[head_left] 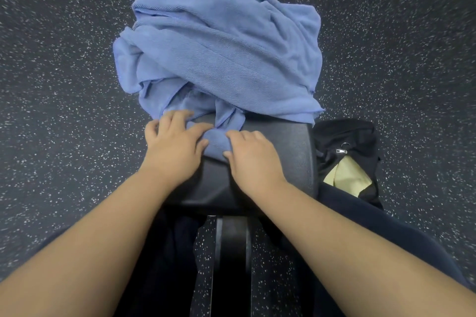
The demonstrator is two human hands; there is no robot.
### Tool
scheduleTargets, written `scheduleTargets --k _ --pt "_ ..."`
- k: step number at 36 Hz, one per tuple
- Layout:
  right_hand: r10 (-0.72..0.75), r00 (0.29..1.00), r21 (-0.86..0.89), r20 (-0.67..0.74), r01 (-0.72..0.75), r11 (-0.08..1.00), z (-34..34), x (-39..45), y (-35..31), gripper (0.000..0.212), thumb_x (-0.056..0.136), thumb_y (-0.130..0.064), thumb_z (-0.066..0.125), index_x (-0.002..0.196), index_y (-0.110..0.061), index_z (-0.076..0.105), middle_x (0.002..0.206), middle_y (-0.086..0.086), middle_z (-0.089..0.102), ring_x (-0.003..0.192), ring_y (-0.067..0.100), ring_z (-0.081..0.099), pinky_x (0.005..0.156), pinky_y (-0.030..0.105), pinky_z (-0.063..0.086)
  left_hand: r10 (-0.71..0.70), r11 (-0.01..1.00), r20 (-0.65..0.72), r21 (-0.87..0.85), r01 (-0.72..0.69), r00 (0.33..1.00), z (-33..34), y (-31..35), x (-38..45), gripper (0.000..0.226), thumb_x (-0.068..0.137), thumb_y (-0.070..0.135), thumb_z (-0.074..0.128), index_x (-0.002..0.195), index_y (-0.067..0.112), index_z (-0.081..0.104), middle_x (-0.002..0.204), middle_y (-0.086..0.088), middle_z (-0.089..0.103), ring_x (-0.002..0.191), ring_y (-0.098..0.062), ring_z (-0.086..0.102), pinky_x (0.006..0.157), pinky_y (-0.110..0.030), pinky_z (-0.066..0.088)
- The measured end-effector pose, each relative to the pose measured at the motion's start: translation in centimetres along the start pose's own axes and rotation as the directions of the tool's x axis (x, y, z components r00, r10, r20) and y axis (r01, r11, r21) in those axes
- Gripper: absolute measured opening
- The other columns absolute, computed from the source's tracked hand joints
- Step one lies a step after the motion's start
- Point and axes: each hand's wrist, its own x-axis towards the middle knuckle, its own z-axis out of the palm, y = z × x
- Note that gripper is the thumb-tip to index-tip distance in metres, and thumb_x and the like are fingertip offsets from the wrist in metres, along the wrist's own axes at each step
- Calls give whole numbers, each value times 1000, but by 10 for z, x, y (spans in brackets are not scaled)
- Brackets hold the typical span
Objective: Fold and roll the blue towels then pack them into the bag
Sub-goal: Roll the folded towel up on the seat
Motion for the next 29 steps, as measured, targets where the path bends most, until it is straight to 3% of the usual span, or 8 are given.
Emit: scheduleTargets --k 3,5,8,13,19,23,26,29 --pt "-3 999 31 40 1 1000 -2 2 -7 33 94 -29 56 117 -6 56 108 15 63 100 34 54 80 40 41 -104 994 -50 -18 103 993 -9 3 -2 35 82 29 72 116 24 67 128 -15 47 116 -36 40 95 -48 29" --pt "-3 997 47 78 -1 999 -3 3 -13 35 97 -32 51 120 -7 53 114 13 60 105 32 52 82 37 40 -176 981 -60 -90 170 983 -15 5 -3 36 80 24 73 115 18 65 121 -17 45 109 -38 44 92 -48 36" --pt "11 992 63 124 -19 998 -2 4 -22 34 99 -35 47 117 -6 50 116 14 57 108 31 51 81 36 40 -219 934 -6 -289 208 976 -16 2 -5 36 83 13 70 118 13 62 122 -16 42 105 -38 51 100 -44 41" --pt "39 987 80 157 -53 995 4 2 -38 36 100 -39 43 116 -7 49 115 13 58 106 30 55 70 30 30 -233 891 -9 -403 210 972 -14 -2 -4 44 80 10 74 122 8 61 126 -14 46 116 -33 48 105 -42 37" --pt "65 976 123 206 -92 988 3 0 -45 34 100 -33 43 116 -4 50 116 14 57 108 30 55 82 34 40 -391 797 -21 -508 327 920 -10 5 -9 62 76 11 79 129 2 48 131 -14 35 121 -27 44 107 -31 34" --pt "46 967 187 250 -95 978 -1 0 -40 32 98 -30 45 115 -4 52 114 15 59 106 31 55 80 34 38 -390 789 9 -513 339 921 -5 8 -12 72 75 15 80 137 6 45 131 -17 34 125 -29 38 110 -33 30" --pt "18 956 274 292 -102 956 -2 -3 -38 32 96 -29 49 113 -2 54 112 17 60 104 33 56 81 36 39 -374 773 60 -532 347 925 -3 10 -14 75 78 17 77 144 13 41 134 -13 30 126 -22 36 105 -18 23" --pt "-11 948 355 318 -108 929 1 -6 -36 30 94 -27 52 112 -3 56 110 17 61 103 33 55 79 36 37 -334 788 76 -525 323 940 -2 9 -16 73 82 15 72 146 16 39 134 -10 30 123 -20 40 104 -18 25"
